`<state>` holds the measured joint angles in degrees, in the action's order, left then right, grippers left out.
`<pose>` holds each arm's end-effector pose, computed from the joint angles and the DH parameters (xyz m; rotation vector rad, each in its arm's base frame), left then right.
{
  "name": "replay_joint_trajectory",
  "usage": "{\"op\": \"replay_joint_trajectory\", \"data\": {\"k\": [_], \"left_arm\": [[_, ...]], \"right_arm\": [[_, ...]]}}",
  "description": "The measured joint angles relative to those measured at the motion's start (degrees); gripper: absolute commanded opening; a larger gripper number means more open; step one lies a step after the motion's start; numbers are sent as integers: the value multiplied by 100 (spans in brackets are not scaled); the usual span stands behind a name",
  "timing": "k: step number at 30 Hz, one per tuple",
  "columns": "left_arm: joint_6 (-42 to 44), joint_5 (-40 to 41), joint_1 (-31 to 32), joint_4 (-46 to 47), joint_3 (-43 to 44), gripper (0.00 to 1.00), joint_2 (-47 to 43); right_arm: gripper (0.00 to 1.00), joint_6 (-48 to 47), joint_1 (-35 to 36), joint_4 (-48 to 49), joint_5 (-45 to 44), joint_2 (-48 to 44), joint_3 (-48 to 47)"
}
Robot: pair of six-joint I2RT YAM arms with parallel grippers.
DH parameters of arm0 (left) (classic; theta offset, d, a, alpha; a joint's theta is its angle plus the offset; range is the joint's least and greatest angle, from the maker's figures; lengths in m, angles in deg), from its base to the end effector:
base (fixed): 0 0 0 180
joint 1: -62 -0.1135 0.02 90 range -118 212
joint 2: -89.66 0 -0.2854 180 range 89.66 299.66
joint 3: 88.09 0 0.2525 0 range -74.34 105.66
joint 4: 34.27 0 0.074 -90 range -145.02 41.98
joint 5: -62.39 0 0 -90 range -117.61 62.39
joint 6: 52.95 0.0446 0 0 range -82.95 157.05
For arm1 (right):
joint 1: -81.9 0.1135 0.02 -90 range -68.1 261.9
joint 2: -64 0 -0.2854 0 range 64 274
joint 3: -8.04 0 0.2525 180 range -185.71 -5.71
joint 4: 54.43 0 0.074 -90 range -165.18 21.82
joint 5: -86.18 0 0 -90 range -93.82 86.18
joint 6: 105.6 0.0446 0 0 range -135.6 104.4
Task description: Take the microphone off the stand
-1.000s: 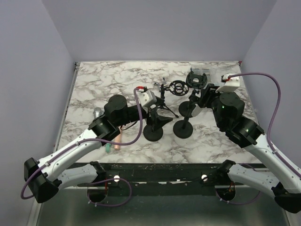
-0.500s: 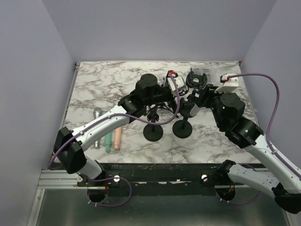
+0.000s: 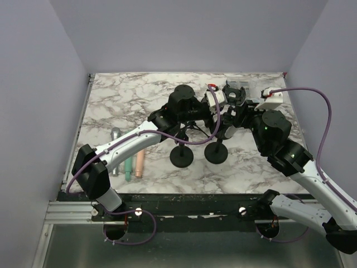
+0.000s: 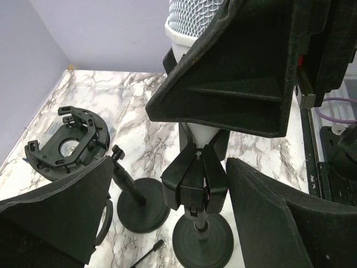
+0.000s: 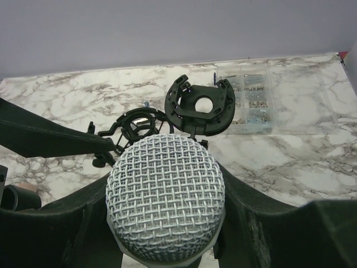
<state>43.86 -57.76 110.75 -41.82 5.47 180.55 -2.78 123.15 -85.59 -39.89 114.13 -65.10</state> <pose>0.2395 -0.3071 0.4011 1.1573 1.3002 -0.9803 0.1514 0.0979 0.4156 0.0456 1.6878 0.1691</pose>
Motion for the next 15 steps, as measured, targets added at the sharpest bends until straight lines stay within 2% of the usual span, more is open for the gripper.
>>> {"op": "replay_joint_trajectory", "data": {"k": [2,4,9,10,15], "left_arm": [[-9,-31,2,2,0,77,0],[-22,-46,2,4,0,64,0],[-46,-243,11,-151,13,5,0],[-31,-262,31,-164,35,0,2],[-9,-302,37,-393,144,0,11]], "right_arm": [[28,-2,0,11,4,0,0],[28,-2,0,20,20,0,2],[28,0,-2,35,48,0,2],[28,-4,-2,33,61,0,2],[28,-2,-2,31,125,0,4]]}}
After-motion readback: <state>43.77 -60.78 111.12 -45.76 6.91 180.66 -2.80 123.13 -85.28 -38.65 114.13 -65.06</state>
